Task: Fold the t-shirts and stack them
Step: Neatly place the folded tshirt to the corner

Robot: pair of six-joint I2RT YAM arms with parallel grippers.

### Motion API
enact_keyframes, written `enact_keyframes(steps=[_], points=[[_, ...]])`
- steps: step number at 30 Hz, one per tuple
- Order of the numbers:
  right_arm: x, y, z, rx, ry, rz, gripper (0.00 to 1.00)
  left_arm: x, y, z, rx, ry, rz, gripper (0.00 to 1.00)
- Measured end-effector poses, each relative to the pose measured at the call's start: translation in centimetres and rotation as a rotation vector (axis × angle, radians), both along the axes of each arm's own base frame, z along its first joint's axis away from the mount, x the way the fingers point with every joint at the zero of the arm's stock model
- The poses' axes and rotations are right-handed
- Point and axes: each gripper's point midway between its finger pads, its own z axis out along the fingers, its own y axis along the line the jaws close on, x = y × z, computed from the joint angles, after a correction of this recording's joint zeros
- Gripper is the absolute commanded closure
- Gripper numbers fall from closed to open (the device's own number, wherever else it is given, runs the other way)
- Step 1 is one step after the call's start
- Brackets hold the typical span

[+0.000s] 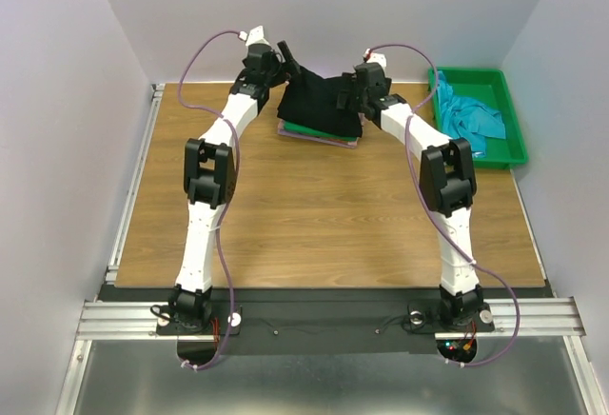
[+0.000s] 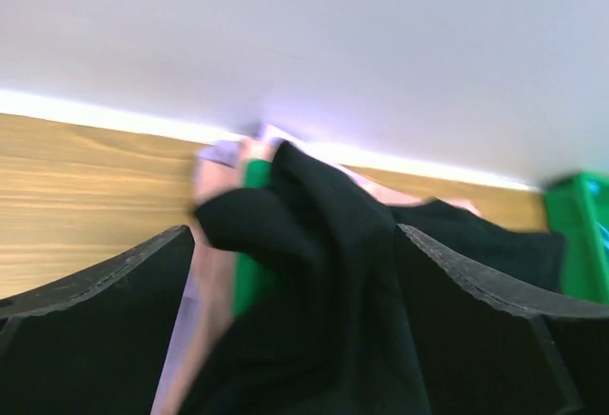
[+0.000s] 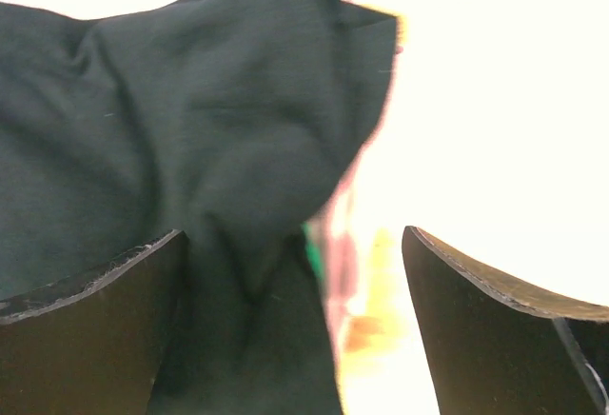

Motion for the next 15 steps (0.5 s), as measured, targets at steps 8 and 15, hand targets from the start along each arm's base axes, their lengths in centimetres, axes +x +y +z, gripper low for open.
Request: enact_keyframes(steps=[8, 15], points=[[-2.0, -3.2, 5.1, -0.043, -0.057, -0.076, 0.0, -1.1, 2.1, 1.5, 0.024, 0.047, 0.05, 0.01], [-3.3, -2.6, 9.0, 0.013, -0.104, -0.019, 0.0, -4.2, -1.8, 8.6, -0.012, -0.049, -0.074, 0.01]])
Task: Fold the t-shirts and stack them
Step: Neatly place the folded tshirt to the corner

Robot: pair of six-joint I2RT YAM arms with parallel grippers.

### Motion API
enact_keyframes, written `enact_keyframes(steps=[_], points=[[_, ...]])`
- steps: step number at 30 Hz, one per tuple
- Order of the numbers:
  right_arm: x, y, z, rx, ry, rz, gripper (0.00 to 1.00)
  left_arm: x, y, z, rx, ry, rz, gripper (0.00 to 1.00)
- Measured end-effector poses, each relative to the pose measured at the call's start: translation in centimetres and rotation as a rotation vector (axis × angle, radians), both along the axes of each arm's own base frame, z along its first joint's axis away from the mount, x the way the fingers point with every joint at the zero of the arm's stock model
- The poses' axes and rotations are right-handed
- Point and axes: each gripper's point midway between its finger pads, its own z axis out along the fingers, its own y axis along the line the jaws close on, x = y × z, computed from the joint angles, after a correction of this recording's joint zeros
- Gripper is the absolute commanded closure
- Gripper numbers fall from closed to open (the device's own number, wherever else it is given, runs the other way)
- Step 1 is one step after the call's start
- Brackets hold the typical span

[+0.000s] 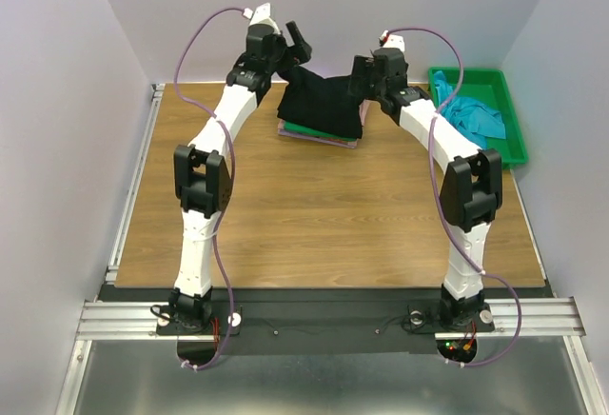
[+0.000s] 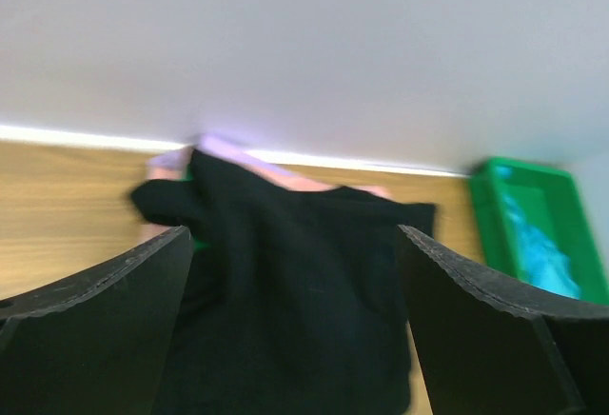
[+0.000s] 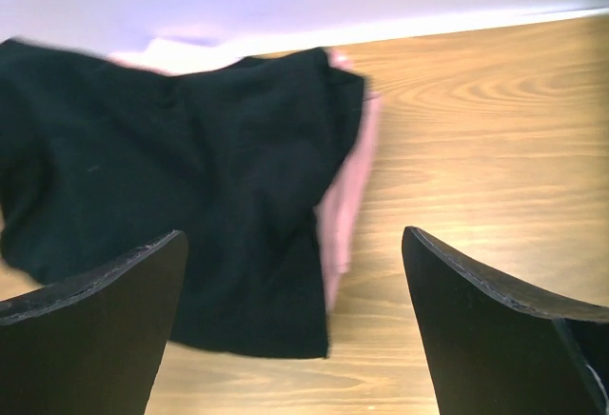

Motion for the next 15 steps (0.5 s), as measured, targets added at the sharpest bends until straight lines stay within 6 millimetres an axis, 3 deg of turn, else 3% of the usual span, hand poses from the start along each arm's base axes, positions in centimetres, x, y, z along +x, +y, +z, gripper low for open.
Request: enact_keyframes(steps=[4, 9, 13, 15], points=[[0.0, 1.8, -0.2, 0.05, 0.014, 0.084, 0.0, -1.7, -3.7, 2.3, -0.045, -0.052, -0.133, 0.01], [1.5, 4.2, 0.1, 0.112, 0.003, 0.164, 0.0, -2.0, -6.5, 1.1, -0.084, -0.046, -0.246, 0.01], [3.9, 6.3, -0.7, 0.162, -0.013, 0.22, 0.0, -0.2, -6.7, -3.3, -0.108, 0.007, -0.264, 0.01], [4.7, 6.8, -1.8, 0.176, -0.005, 0.235, 0.0, 0.7, -6.0, -7.0, -0.11, 0.068, -0.251, 0.01]])
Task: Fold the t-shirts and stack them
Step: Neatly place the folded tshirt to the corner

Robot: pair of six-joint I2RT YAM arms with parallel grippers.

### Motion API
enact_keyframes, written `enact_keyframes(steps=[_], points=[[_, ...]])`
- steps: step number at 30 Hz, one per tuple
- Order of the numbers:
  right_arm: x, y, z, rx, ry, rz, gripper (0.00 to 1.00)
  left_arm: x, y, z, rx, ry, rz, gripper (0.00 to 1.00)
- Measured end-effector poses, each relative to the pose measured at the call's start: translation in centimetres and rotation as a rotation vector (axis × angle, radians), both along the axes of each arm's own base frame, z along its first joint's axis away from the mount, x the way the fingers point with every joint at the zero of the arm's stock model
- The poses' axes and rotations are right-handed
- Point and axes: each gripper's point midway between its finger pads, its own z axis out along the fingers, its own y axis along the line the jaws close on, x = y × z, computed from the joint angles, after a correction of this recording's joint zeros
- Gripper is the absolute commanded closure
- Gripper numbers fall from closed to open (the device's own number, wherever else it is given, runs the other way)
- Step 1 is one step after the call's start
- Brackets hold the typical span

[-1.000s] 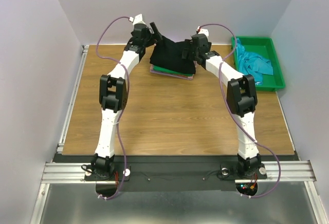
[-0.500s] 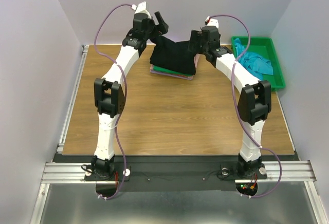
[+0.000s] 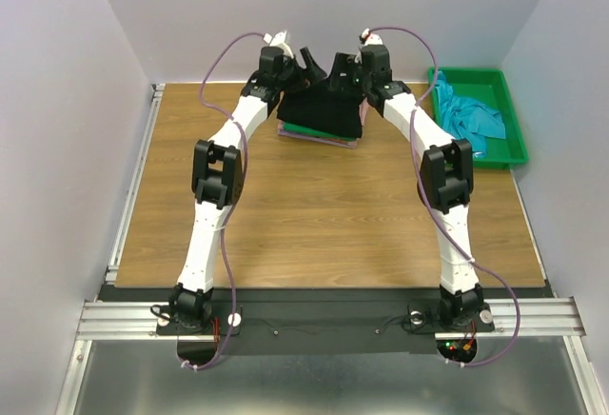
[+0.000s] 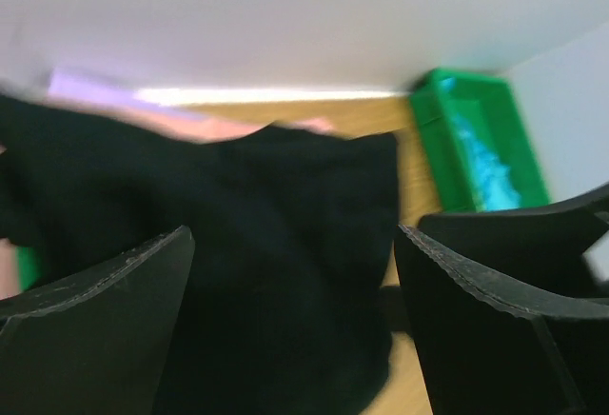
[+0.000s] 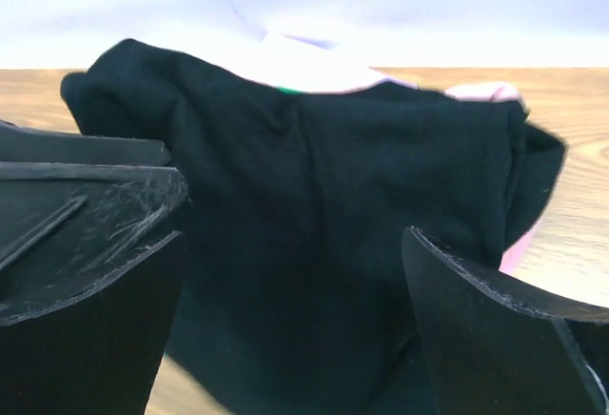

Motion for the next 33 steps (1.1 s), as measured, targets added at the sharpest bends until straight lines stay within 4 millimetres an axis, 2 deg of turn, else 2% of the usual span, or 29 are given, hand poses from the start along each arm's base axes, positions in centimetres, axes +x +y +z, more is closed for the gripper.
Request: enact_keyframes(steps=[3, 5, 8, 10, 17, 19, 21, 23, 24, 26, 27, 28, 29, 31, 33], points=[[1.0, 0.1, -3.3, 0.011, 0.045, 0.008, 0.0, 1.2, 1.7, -4.7, 0.007, 0.075, 0.026, 0.01], [1.5, -0.5, -6.0, 0.028, 0.094, 0.003, 0.0, 1.8, 3.0, -6.9, 0.004, 0.114, 0.046, 0.01], [1.9, -1.6, -9.2, 0.06, 0.155, -0.008, 0.0, 2.4, 4.6, -8.6, -0.016, 0.151, 0.058, 0.01], [2.3, -2.5, -10.3, 0.075, 0.175, -0.016, 0.0, 2.6, 5.3, -8.8, -0.033, 0.163, 0.06, 0.01], [2.4, -2.9, -9.4, 0.078, 0.161, -0.007, 0.0, 3.0, 6.2, -8.1, -0.053, 0.166, 0.068, 0.01], [2.2, -3.1, -8.5, 0.066, 0.152, -0.008, 0.0, 2.9, 6.5, -7.9, -0.05, 0.174, 0.074, 0.01], [1.4, -3.7, -6.1, 0.048, 0.132, -0.018, 0.0, 2.7, 7.0, -6.8, -0.041, 0.181, 0.088, 0.01], [0.4, -4.4, -3.2, 0.037, 0.099, -0.028, 0.0, 2.2, 7.8, -4.5, -0.022, 0.173, 0.111, 0.01], [-0.7, -4.9, -0.4, 0.035, 0.067, -0.034, 0.0, 1.9, 8.1, -3.1, -0.015, 0.159, 0.118, 0.01], [-2.6, -5.8, 3.8, 0.041, 0.013, -0.044, 0.0, -0.2, 9.5, 2.0, 0.008, 0.12, 0.148, 0.01], [-4.6, -6.4, 7.0, 0.05, -0.028, -0.047, 0.0, -1.4, 9.9, 4.4, 0.014, 0.094, 0.154, 0.01], [-5.4, -6.6, 8.3, 0.055, -0.045, -0.05, 0.0, -3.1, 10.5, 7.8, 0.015, 0.048, 0.16, 0.01], [-7.4, -7.2, 11.7, 0.071, -0.104, -0.053, 0.0, -5.2, 11.1, 11.3, 0.019, 0.003, 0.164, 0.01], [-11.4, -8.2, 16.1, 0.098, -0.183, -0.054, 0.0, -9.3, 12.3, 17.2, 0.012, -0.104, 0.18, 0.01], [-15.0, -9.0, 17.8, 0.127, -0.224, -0.058, 0.0, -15.1, 13.8, 22.5, 0.006, -0.208, 0.21, 0.02]])
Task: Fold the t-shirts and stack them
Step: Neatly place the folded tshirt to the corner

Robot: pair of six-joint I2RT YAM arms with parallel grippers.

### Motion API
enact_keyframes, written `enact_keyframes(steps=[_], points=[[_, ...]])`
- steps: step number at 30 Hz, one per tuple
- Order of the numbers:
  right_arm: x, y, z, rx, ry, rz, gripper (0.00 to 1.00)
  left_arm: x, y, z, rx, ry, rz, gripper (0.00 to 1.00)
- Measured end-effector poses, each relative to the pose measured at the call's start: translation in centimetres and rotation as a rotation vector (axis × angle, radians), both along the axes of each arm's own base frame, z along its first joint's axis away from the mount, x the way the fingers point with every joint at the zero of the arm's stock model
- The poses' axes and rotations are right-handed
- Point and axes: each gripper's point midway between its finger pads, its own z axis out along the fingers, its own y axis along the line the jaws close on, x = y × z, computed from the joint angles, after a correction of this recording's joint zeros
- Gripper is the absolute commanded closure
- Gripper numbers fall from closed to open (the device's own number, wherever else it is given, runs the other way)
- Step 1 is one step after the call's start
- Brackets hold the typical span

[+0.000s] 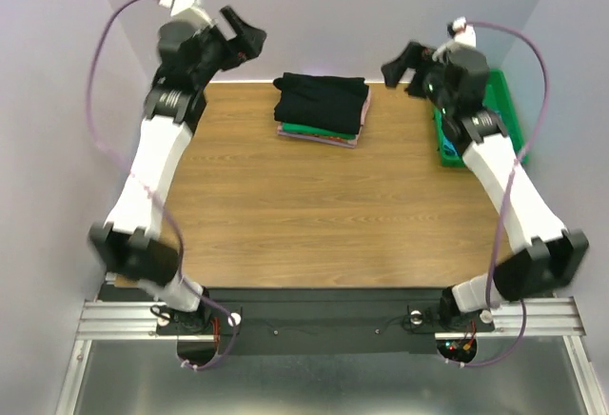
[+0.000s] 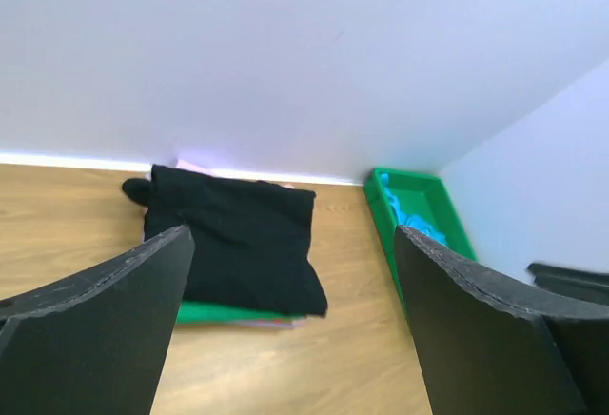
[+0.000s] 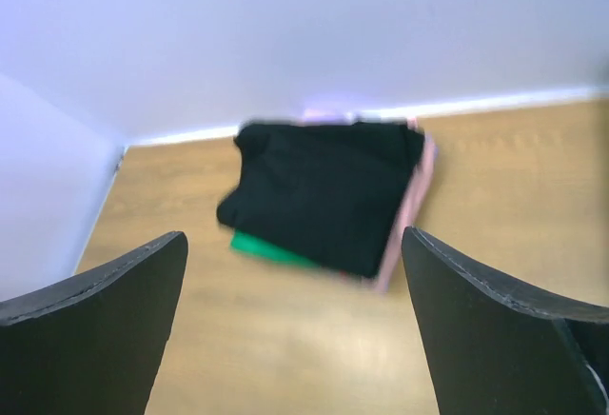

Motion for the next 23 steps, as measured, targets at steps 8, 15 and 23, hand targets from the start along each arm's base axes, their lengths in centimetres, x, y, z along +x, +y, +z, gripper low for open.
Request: enact_keyframes(steps=[8, 15, 23], points=[[-12.8, -2.6, -13.9, 0.056, 0.262, -0.024, 0.0, -12.9, 2.7, -9.1, 0.029, 0.103, 0.113, 0.01], [-19.9, -4.2, -19.5, 0.129, 0.326, -0.059, 0.0, -20.3, 7.1, -24.8, 0.067, 0.448, 0.287, 0.02], [-21.1, -4.9, -17.6, 0.187, 0.217, -0.084, 0.0, -20.4, 9.4, -19.2, -0.026, 0.3, 0.418, 0.02]])
